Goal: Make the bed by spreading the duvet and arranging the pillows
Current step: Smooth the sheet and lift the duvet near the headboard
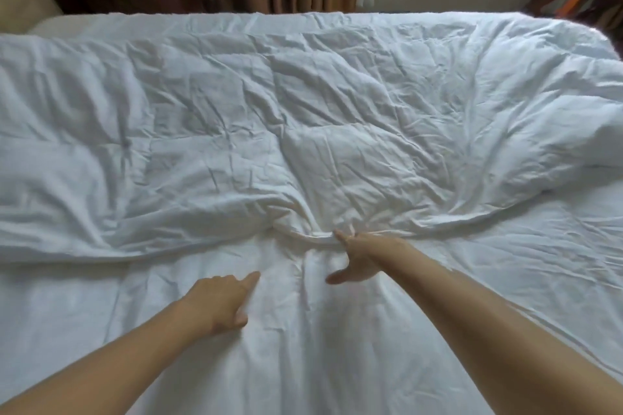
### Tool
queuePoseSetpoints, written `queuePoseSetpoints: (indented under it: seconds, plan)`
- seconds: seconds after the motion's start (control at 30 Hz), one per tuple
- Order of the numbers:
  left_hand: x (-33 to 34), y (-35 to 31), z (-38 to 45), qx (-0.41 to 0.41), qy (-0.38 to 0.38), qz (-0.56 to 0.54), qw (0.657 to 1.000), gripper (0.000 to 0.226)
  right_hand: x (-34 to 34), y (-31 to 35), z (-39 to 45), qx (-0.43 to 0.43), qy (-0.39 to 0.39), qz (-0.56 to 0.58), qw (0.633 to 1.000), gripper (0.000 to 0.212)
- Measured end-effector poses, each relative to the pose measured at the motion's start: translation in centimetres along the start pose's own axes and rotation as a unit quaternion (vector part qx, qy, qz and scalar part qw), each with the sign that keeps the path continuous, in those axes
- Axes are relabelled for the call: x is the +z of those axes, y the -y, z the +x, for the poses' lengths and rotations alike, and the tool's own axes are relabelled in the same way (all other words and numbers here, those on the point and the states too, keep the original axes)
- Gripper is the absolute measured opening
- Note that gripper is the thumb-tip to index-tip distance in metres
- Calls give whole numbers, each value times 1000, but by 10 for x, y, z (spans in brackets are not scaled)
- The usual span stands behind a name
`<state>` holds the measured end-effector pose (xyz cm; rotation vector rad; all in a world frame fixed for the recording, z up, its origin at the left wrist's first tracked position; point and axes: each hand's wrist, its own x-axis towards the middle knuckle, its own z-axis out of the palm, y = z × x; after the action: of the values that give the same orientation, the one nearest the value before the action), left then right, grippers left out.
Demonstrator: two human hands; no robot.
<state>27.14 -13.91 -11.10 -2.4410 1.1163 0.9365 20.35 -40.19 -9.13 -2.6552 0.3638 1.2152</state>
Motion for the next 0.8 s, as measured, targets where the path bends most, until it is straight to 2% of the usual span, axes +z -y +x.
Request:
queuePoseSetpoints:
  seconds: [0.07,0.17,0.27,0.5,0.6,0.7,0.8]
  plan:
    - [5,30,-25,-6,-8,-1,1000,67,-3,37,-4,-30,-26,-40,998,100]
    - [16,77,-58,-27,-57,0,998,52,-8,100,-4,-80,-130,-117,981,85]
    - [42,126,-104,-62,-77,0,995,50,-2,180,-3,-128,-159,-109,973,76]
    - [101,287,-224,-146,-147,63,976,50,5,397,-7,-247,-237,-90,935,73]
    - [127,363,-268,-174,-238,84,952,49,3,479,-4,-272,-255,-84,924,68]
    - [141,422,-302,-240,-255,17,936,73,-6,556,3,-282,-261,-53,922,63]
    - [156,465,-322,-326,-210,-120,914,104,-20,624,12,-282,-298,-8,912,65]
